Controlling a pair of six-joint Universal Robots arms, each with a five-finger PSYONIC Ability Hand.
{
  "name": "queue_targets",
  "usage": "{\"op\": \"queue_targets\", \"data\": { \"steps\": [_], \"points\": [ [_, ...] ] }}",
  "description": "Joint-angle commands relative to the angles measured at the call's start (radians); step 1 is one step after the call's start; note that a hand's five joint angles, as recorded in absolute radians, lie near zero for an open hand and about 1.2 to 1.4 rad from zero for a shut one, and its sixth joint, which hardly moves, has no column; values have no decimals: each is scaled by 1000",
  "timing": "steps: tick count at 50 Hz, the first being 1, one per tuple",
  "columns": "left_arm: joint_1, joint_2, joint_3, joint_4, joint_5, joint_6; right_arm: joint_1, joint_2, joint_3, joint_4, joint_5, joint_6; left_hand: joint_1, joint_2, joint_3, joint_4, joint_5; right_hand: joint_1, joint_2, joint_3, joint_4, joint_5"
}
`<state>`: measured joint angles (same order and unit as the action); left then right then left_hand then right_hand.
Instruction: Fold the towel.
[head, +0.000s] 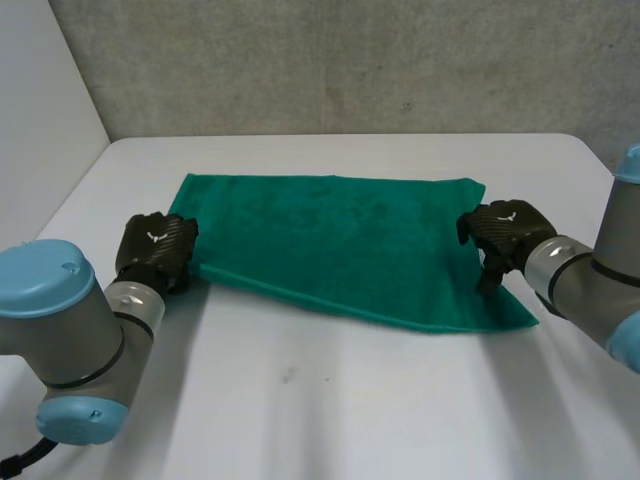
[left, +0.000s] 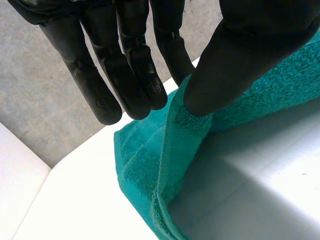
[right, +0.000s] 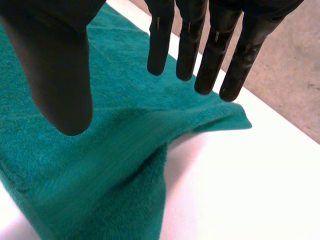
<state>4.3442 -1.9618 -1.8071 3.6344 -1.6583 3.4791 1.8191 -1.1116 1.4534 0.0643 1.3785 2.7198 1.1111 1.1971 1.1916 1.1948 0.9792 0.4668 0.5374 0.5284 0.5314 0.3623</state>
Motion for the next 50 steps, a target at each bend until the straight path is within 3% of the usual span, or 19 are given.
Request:
{"op": "queue_targets", "data": {
  "steps": [1, 11, 23, 38, 41, 47, 50],
  "points": [
    [3, -3, 8, 1, 0, 0, -26, 7, 15, 83, -15, -14, 285, 199, 205, 201, 243, 64, -6, 3, 0, -6],
    [18, -6, 20, 0, 0, 0, -133, -17, 157, 42, -157, -15, 285, 199, 205, 201, 243, 91, 20, 29, 26, 21],
    [18, -6, 20, 1, 0, -2, -142, 15, 194, -69, -162, -18, 285, 199, 205, 201, 243, 205, 135, 144, 141, 135],
    [29, -6, 31, 1, 0, -3, -135, 98, 143, -78, -154, -18, 285, 199, 205, 201, 243, 320, 249, 258, 255, 250],
    [29, -8, 31, 0, 0, -3, -136, 98, 139, -80, -154, -18, 285, 199, 205, 201, 243, 425, 355, 364, 361, 355],
    [29, -9, 32, 0, 0, -5, -135, 105, 114, -86, -151, -15, 285, 199, 205, 201, 243, 903, 832, 841, 838, 833],
    [29, -8, 31, 0, 0, -5, -135, 119, 91, -80, -138, -11, 285, 199, 205, 201, 243, 930, 859, 868, 865, 859]
  ]
}}
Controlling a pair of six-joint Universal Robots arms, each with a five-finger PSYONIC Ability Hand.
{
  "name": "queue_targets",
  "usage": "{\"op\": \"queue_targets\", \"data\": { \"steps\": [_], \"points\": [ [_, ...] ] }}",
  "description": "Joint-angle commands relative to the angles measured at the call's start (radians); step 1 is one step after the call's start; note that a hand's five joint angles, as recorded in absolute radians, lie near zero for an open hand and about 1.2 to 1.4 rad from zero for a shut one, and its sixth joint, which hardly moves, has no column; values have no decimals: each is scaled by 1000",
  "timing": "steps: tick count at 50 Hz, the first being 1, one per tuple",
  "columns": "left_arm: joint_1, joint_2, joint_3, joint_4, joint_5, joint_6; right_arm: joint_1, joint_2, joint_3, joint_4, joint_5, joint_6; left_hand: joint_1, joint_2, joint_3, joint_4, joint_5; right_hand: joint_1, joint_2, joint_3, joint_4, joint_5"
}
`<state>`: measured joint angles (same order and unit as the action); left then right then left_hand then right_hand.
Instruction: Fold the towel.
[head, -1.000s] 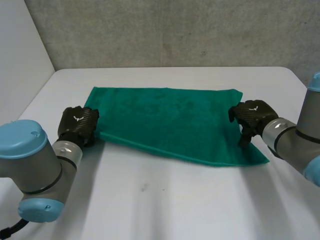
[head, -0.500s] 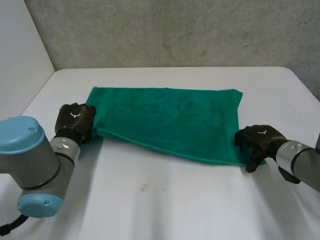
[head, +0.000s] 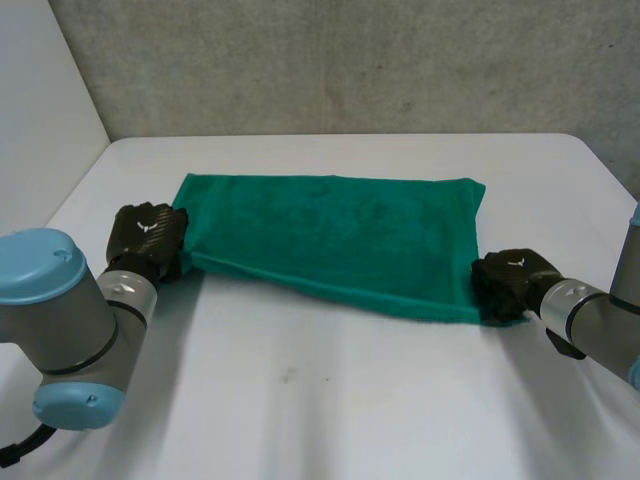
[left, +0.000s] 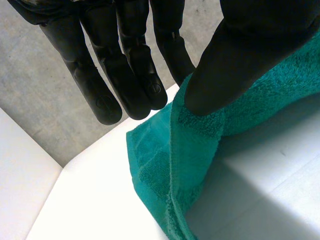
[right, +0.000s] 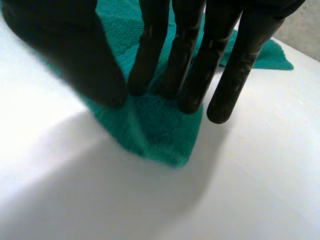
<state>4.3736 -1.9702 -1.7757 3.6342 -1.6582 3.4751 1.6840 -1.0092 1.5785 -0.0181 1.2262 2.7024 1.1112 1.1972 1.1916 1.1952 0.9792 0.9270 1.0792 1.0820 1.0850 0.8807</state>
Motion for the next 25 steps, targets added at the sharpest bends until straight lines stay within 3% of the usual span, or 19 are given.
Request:
{"op": "queue_targets", "data": {
  "steps": [1, 3, 6, 11, 25],
  "points": [
    [0, 1, -1, 0, 0, 1, 0, 18, -37, 4, 16, 7, 285, 199, 205, 201, 243, 469, 317, 314, 311, 341],
    [0, 1, -1, 0, 0, -1, -3, 18, -32, 7, 19, 5, 285, 199, 205, 201, 243, 469, 317, 314, 311, 341],
    [0, 1, -2, 0, 0, -1, -3, 18, -20, 7, 16, 4, 285, 199, 205, 201, 243, 119, -33, -36, -39, -9],
    [0, -1, -2, 0, 0, -1, -6, 17, 1, 9, 12, 4, 285, 199, 205, 201, 243, -134, -286, -289, -292, -262],
    [18, -9, 12, 0, 0, 1, -7, 14, 17, 6, 6, 2, 285, 199, 205, 201, 243, -114, -266, -269, -272, -242]
  ]
}}
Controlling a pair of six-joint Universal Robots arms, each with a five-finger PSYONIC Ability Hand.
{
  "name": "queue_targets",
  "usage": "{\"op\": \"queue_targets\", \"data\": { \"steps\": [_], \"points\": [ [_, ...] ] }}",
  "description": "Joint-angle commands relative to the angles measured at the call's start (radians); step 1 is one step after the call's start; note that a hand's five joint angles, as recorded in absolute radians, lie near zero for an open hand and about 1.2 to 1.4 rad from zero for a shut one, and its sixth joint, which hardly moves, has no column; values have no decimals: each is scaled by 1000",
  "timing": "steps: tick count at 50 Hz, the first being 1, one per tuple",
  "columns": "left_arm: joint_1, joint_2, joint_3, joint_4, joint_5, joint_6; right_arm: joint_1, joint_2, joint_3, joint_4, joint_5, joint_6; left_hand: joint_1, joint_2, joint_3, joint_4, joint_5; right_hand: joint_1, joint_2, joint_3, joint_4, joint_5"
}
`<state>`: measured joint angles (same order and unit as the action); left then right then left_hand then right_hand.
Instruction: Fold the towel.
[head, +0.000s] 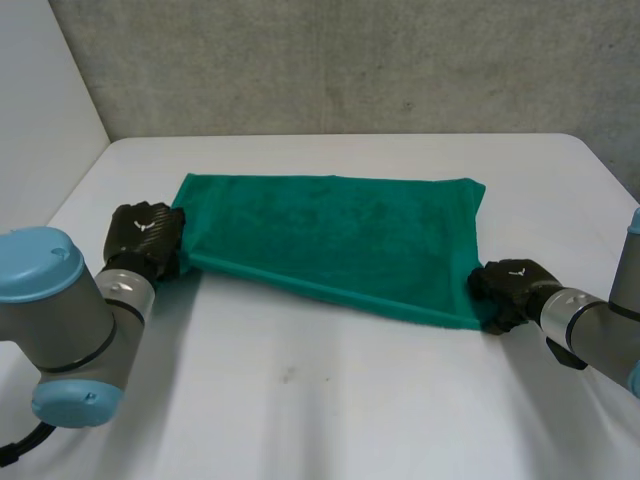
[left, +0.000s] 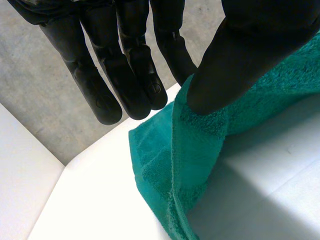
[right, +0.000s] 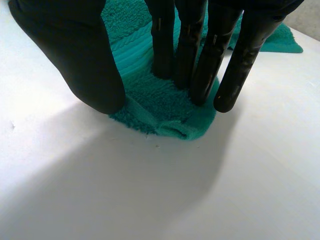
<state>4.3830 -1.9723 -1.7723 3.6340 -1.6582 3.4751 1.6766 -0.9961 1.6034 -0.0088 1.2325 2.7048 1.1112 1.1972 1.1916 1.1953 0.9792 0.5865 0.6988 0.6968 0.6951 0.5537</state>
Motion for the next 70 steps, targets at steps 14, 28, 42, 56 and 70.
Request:
{"op": "queue_targets", "data": {
  "steps": [14, 28, 42, 56, 70],
  "points": [
    [16, -10, 10, -3, 0, 1, 3, 5, -65, -34, 12, 18, 285, 199, 205, 201, 243, 810, 697, 699, 701, 668],
    [16, -14, 4, -3, -2, 1, -2, -19, -54, -69, 33, 67, 285, 199, 205, 201, 243, 810, 697, 699, 701, 668],
    [16, -17, 7, -3, 0, 1, -24, -147, 75, 43, -45, 55, 285, 199, 205, 201, 243, 107, -6, -4, -2, -35],
    [16, -20, 8, -3, 0, 1, -21, -141, 101, -2, -48, 55, 285, 199, 205, 201, 243, 124, 12, 14, 15, -18],
    [16, -22, 11, -3, 0, 1, -17, -42, 41, -49, -39, 38, 285, 199, 205, 201, 243, 224, 111, 113, 115, 82]
  ]
}}
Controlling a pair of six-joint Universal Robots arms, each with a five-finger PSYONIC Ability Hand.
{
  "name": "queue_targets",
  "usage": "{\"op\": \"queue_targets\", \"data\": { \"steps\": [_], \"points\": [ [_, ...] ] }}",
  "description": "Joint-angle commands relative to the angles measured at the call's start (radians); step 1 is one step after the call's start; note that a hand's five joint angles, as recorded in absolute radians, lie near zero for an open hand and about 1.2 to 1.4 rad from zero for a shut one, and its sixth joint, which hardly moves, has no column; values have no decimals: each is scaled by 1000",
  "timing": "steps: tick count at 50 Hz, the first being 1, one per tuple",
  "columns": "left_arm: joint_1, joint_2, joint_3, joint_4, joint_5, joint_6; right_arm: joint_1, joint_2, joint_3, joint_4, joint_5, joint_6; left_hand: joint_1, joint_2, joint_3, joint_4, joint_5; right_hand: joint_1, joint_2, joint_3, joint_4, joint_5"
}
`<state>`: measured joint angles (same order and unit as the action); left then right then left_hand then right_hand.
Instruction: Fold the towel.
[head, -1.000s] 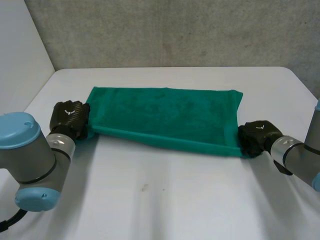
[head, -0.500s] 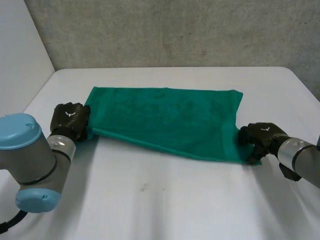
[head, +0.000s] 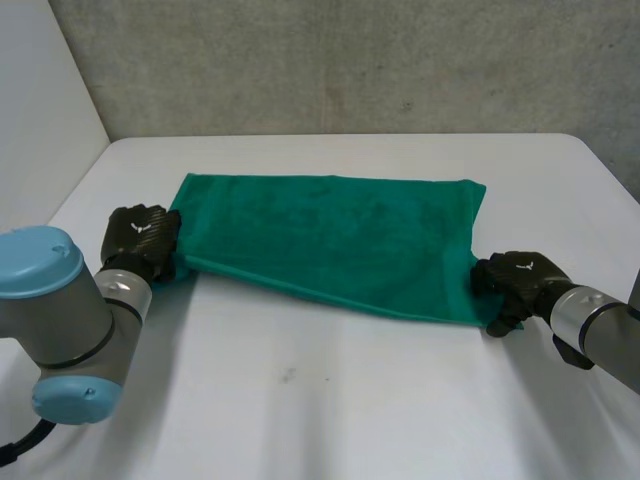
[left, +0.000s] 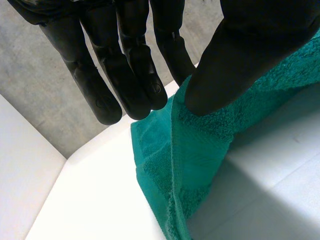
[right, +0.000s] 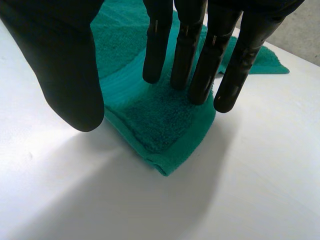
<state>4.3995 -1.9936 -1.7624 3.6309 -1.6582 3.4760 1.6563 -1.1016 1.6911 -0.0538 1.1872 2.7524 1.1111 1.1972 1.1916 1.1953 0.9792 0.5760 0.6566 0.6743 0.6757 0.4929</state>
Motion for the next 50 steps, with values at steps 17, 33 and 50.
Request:
{"op": "queue_targets", "data": {
  "steps": [17, 33, 50],
  "points": [
    [0, -1, 1, -3, 0, 0, 8, 101, -117, -5, 14, -10, 285, 199, 205, 201, 243, 404, 324, 306, 305, 313],
    [0, -33, 1, -5, 6, 6, 4, 143, -165, 8, 36, 9, 285, 199, 205, 201, 243, 820, 740, 722, 721, 729],
    [153, -37, 43, -186, 236, 8, -10, 75, -120, -15, 45, 9, -730, -816, -811, -815, -773, 820, 740, 722, 721, 729]
  ]
}}
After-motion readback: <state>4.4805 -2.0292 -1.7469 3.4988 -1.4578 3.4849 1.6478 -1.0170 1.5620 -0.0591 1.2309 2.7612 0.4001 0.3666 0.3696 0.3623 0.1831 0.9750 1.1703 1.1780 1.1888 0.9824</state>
